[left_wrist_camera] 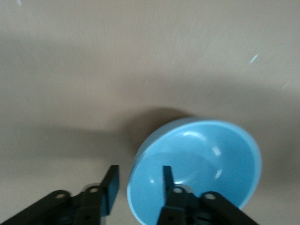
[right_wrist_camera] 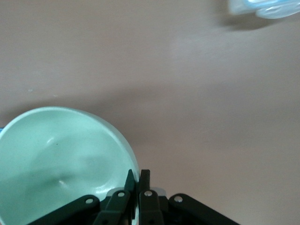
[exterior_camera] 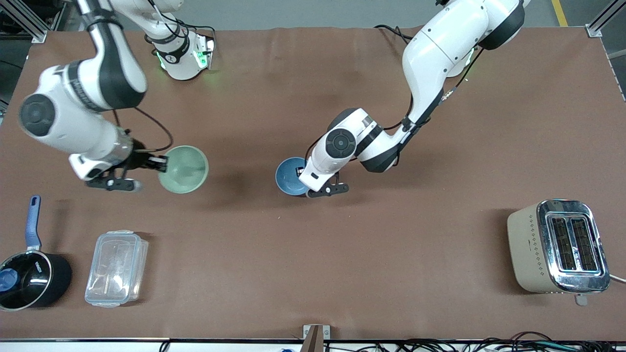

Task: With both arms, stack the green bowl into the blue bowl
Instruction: 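Carry the green bowl and blue bowl toward each other at table center, then release the blue bowl and lift the left gripper away while the right gripper holds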

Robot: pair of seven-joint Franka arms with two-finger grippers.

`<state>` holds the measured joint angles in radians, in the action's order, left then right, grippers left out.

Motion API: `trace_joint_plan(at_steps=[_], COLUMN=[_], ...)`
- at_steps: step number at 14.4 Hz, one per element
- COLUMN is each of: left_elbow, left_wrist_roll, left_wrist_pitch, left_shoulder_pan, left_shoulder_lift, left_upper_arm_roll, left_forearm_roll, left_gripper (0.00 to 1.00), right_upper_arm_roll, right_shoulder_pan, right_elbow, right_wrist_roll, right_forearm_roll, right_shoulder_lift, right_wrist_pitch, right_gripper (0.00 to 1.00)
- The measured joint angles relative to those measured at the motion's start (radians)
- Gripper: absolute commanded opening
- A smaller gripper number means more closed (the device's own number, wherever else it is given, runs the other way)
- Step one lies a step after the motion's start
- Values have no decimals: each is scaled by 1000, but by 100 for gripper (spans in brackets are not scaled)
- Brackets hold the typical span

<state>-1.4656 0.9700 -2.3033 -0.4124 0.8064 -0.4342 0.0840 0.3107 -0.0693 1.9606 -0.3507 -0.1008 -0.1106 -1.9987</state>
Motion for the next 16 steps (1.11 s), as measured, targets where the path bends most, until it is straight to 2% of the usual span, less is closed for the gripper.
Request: trace_joint_plan(at_steps=[3, 6, 8, 12, 16], left_elbow=[37, 49, 44, 39, 31], left_wrist_roll=[-8, -105, -236, -516, -791], left_wrist_pitch=[95, 292, 409, 536, 622], left_shoulder_pan=[75, 239, 330, 454, 562], left_shoulder_lift=[-133, -344, -447, -574, -658], left_upper_arm_roll=[43, 57, 60, 61, 68], left_forearm_roll=[3, 25, 41, 84, 80], left_gripper=[100, 100, 100, 100, 100], right_upper_arm_roll=[133, 201, 228, 252, 254], right_shoulder_pan=[25, 65, 83, 119, 139], right_elbow=[7, 26, 31, 40, 74], right_wrist_roll=[-214, -350, -435, -599, -645], right_forearm_roll=[1, 21, 81, 231, 268], right_shoulder_lift=[-10, -54, -107, -224, -272], right_wrist_pitch=[-95, -211, -278, -385, -480], right_gripper=[0, 0, 0, 0, 1])
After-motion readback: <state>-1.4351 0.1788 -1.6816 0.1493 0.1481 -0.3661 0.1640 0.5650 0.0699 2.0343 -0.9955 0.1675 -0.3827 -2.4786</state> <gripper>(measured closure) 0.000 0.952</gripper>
